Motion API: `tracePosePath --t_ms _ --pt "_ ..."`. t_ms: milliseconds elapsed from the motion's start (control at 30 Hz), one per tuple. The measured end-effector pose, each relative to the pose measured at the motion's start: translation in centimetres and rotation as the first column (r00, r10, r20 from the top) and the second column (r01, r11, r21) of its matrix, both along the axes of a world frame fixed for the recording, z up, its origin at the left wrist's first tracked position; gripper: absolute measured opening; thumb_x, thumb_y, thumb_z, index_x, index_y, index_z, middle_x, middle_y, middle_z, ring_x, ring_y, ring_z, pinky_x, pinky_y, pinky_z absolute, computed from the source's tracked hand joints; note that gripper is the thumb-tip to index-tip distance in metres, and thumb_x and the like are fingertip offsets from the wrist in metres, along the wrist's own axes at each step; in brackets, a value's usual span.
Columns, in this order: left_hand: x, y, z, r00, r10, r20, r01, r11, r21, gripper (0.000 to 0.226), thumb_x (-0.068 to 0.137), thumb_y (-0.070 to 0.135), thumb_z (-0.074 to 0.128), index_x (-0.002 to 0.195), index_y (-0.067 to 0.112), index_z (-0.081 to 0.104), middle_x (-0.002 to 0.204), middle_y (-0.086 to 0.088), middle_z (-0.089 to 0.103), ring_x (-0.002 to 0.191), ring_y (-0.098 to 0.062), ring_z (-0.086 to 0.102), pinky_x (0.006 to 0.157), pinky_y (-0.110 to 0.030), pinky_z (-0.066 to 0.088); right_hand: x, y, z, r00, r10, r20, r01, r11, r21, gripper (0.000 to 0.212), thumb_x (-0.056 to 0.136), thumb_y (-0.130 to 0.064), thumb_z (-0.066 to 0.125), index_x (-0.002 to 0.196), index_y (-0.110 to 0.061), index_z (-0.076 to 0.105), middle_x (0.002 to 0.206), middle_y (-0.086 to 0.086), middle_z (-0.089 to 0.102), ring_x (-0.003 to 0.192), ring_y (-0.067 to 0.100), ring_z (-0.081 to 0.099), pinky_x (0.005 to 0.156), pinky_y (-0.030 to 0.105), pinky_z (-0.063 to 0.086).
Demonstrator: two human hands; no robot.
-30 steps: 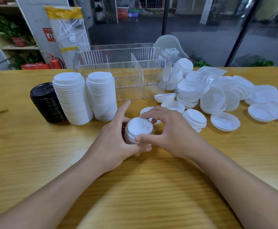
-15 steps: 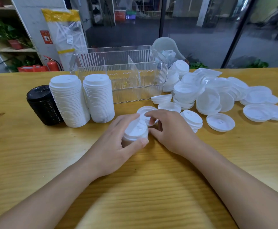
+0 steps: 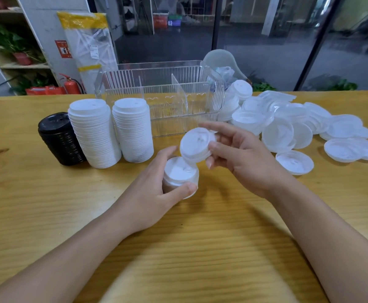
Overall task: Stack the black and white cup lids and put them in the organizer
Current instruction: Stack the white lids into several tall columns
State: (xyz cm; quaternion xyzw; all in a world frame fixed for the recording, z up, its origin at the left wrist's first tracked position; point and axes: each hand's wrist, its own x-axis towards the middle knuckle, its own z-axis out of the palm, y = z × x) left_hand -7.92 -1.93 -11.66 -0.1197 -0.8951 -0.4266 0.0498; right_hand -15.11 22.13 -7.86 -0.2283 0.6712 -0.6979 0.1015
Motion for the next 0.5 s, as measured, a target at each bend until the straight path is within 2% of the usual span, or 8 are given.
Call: tracePosePath --t_ms 100,200,267,367,433,500 --pt "0.09 0.21 0.20 1.000 0.007 -0.006 -0.007 1.000 0.021 0.074 0.094 0.057 0.080 0.156 0.049 0.040 0.142 0.030 0.060 0.134 0.004 0.056 0.102 -0.022 0.045 0.43 -0.36 -0.32 0.990 0.099 0.097 -0.099 0.995 -0.005 0.045 0.105 0.001 0.063 0.148 -0.012 0.061 0.110 0.018 0.067 0.079 0.027 0.066 0.078 0.038 0.057" --pt "0.12 0.20 0.18 1.000 0.011 0.001 -0.011 0.999 0.037 0.073 0.093 0.056 0.081 0.154 0.049 0.041 0.141 0.030 0.061 0.133 0.005 0.057 0.099 -0.019 0.044 0.53 -0.35 -0.42 0.999 0.033 -0.001 -0.032 0.987 0.160 0.045 0.099 -0.008 0.077 0.142 -0.018 0.066 0.098 0.005 0.072 0.079 0.026 0.064 0.079 0.040 0.054" --pt "0.13 0.15 0.18 1.000 0.021 0.003 -0.021 0.999 0.047 0.071 0.093 0.057 0.082 0.152 0.049 0.043 0.140 0.029 0.062 0.132 0.005 0.058 0.098 -0.018 0.045 0.56 -0.33 -0.42 0.999 -0.007 -0.052 0.020 0.966 0.257 0.048 0.094 -0.018 0.085 0.138 -0.026 0.068 0.100 0.003 0.075 0.076 0.022 0.064 0.079 0.040 0.052" --pt "0.06 0.13 0.12 0.999 0.035 0.006 -0.035 0.998 0.052 0.069 0.092 0.055 0.083 0.149 0.050 0.044 0.138 0.030 0.063 0.130 0.005 0.059 0.095 -0.014 0.044 0.83 -0.36 -0.44 0.988 -0.009 -0.154 0.070 0.917 0.393 0.046 0.090 -0.032 0.090 0.132 -0.038 0.071 0.107 0.000 0.073 0.075 0.015 0.060 0.072 0.031 0.052" --pt "-0.09 0.05 -0.03 0.999 0.047 0.009 -0.048 0.998 0.041 0.078 0.088 0.059 0.085 0.152 0.049 0.041 0.138 0.032 0.062 0.131 0.008 0.057 0.094 -0.010 0.043 0.98 -0.32 -0.46 0.976 0.016 -0.217 0.084 0.893 0.442 0.042 0.089 -0.036 0.090 0.128 -0.042 0.074 0.108 -0.006 0.071 0.075 0.015 0.058 0.070 0.027 0.052" --pt "-0.24 -0.05 -0.04 0.998 0.066 0.013 -0.066 0.998 0.021 0.100 0.080 0.065 0.088 0.161 0.051 0.031 0.143 0.034 0.058 0.134 0.012 0.052 0.099 -0.011 0.041 1.01 -0.27 -0.51 0.971 0.049 -0.234 0.071 0.876 0.478 0.039 0.089 -0.039 0.090 0.125 -0.044 0.076 0.115 -0.011 0.068 0.080 0.015 0.060 0.076 0.025 0.052"
